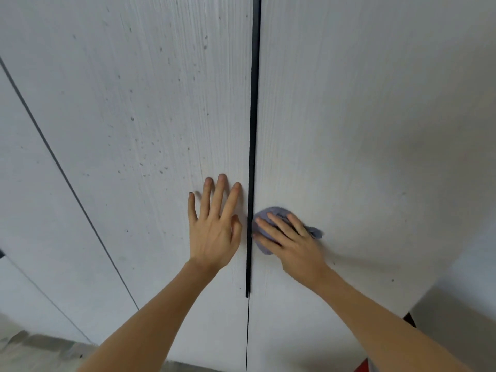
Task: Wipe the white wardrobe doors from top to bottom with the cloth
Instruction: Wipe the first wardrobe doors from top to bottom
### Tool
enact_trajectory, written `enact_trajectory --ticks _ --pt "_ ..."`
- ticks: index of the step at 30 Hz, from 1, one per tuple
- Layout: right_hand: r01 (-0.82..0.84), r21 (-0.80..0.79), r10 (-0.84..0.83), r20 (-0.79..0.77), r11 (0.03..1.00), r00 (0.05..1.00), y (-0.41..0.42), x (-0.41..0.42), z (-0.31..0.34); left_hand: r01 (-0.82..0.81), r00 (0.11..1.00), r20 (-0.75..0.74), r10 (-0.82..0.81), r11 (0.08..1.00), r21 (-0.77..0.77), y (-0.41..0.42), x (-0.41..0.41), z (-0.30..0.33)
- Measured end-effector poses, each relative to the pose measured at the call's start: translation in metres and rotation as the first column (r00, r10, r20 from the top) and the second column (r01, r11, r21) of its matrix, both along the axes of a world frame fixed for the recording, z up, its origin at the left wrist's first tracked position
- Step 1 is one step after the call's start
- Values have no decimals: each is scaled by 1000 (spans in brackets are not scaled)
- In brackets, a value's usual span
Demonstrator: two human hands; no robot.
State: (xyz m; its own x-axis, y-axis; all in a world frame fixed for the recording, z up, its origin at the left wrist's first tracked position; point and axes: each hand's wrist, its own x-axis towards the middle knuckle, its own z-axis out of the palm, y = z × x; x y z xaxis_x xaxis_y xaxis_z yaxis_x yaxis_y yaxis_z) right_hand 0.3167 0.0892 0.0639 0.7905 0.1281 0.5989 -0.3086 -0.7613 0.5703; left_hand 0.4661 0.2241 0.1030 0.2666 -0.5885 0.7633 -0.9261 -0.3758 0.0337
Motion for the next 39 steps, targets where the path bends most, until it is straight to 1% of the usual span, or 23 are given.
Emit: enact_trajectory --ticks 2,4,6,8,11,13,14,15,16,18,19,20,22,23,25,26,28,30,32,33,34,37,39 --pt "-17 -77 5 -154 997 988 -2 -10 -26 -18 1000 -25 19 1000 15 -2 -4 -10" --pt "-35 -90 16 -202 995 979 -2 -16 -40 -26 998 -52 27 999 28 -3 -7 -19" --pt "-42 -32 39 -92 999 995 -3 -15 -36 -44 997 -61 46 999 30 -6 -7 -25" --pt "-50 54 44 109 997 993 -7 -15 -17 -55 996 -72 57 998 29 -7 -7 -31" --pt "-49 189 -21 354 981 935 -13 -21 23 -57 991 -120 59 998 19 -7 -15 -37" --pt "-47 240 -58 413 970 909 -14 -19 32 -60 988 -145 60 998 3 -12 -19 -36" --pt "-33 217 -52 375 976 925 -13 -18 26 -62 986 -156 60 998 -6 -14 -19 -36" --pt "-21 167 -28 285 986 958 -13 -19 13 -66 984 -165 64 998 -11 -16 -20 -36" --pt "-28 99 12 153 995 988 -14 -22 -1 -75 983 -169 71 997 -18 -17 -21 -35" --pt "-38 0 38 -102 999 994 -21 -38 -25 -84 985 -155 77 996 -43 -18 -27 -34" --pt "-34 -11 32 -163 999 986 -26 -49 -30 -67 992 -113 60 996 -58 -18 -31 -32" --pt "-27 -12 24 -173 1000 985 -31 -59 -32 -37 998 -46 33 997 -70 -19 -35 -30" --pt "20 22 -18 -84 1000 996 -38 -81 -28 36 996 78 -31 997 -70 -24 -43 -22" --pt "55 70 -55 -5 996 998 -41 -94 -24 60 994 99 -54 996 -60 -26 -47 -19" --pt "124 259 -175 186 958 967 -47 -121 -14 64 995 78 -60 997 -46 -30 -51 -17" --pt "134 383 -256 288 914 923 -49 -130 -7 56 997 58 -54 998 -39 -32 -51 -18" --pt "68 590 -404 460 805 790 -50 -137 9 58 997 49 -57 998 -27 -35 -48 -19" --pt "-25 680 -485 547 733 683 -47 -129 19 77 995 69 -74 996 -38 -40 -46 -21" --pt "-54 691 -511 582 721 632 -41 -110 22 95 994 57 -91 993 -73 -46 -48 -21" --pt "-31 669 -498 582 743 643 -39 -102 22 104 994 44 -100 990 -90 -48 -50 -22" --pt "9 619 -456 569 786 685 -38 -96 20 110 994 33 -107 988 -110 -51 -51 -23" --pt "101 362 -256 411 927 875 -36 -86 9 129 991 66 -119 976 -175 -60 -46 -25" --pt "114 240 -194 344 964 919 -38 -85 7 140 988 103 -119 964 -225 -66 -43 -26"
